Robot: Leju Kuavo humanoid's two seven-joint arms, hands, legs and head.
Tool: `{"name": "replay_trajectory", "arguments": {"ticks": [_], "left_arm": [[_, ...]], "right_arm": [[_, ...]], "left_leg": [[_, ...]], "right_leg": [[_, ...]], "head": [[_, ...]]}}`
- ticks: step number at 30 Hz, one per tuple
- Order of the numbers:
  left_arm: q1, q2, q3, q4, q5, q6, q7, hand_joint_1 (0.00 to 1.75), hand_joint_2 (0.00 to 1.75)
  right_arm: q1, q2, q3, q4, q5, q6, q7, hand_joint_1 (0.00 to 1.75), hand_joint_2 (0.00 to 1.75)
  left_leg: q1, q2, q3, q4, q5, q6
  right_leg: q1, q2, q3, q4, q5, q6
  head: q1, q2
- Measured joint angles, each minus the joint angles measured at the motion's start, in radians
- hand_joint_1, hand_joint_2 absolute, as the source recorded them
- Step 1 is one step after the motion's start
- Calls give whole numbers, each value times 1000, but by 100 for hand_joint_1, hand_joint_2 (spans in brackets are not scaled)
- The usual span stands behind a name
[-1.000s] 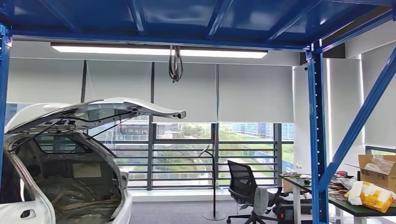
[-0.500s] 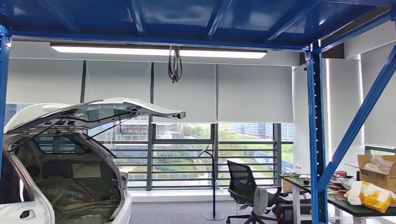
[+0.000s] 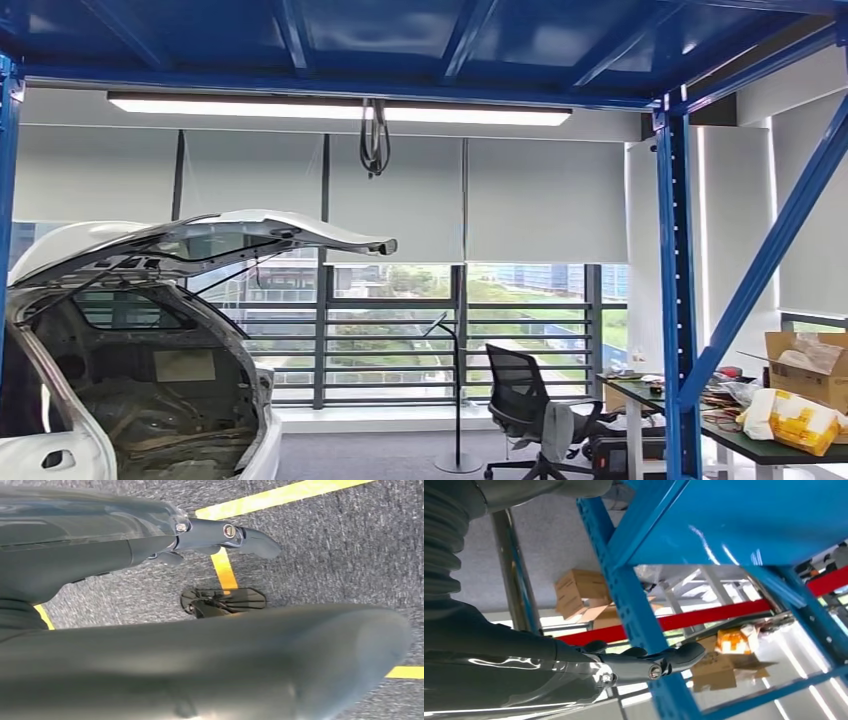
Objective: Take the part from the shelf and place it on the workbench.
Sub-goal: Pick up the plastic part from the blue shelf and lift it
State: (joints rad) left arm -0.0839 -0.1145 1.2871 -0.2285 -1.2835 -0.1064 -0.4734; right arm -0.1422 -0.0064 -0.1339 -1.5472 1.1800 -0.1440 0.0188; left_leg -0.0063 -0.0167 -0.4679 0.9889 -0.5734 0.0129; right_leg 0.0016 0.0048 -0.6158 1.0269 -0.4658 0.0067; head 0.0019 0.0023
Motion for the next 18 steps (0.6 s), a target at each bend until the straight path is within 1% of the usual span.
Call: {"name": "replay_trajectory", "arguments": {"ticks": [4, 8, 18], "left_arm": [[-4, 1, -6, 0, -6, 0, 0, 0, 0], [-4, 3, -14, 0, -15, -2, 0, 0, 0], [-11, 5, -27, 0, -19, -9, 0, 0, 0]], "right_arm": [[-48, -4, 65, 70, 3, 16, 14, 0, 175], [-95, -4, 110, 141, 4, 29, 30, 0, 175], [-165, -4, 165, 266, 7, 46, 49, 0, 175]], "left_leg": [[0, 0, 0, 0, 0, 0], [0, 0, 0, 0, 0, 0], [-1, 0, 0, 0, 0, 0]], "right_leg": [[0, 0, 0, 0, 0, 0], [0, 0, 0, 0, 0, 0], [0, -1, 0, 0, 0, 0]], "head": [[0, 0], [0, 0], [0, 0]]}}
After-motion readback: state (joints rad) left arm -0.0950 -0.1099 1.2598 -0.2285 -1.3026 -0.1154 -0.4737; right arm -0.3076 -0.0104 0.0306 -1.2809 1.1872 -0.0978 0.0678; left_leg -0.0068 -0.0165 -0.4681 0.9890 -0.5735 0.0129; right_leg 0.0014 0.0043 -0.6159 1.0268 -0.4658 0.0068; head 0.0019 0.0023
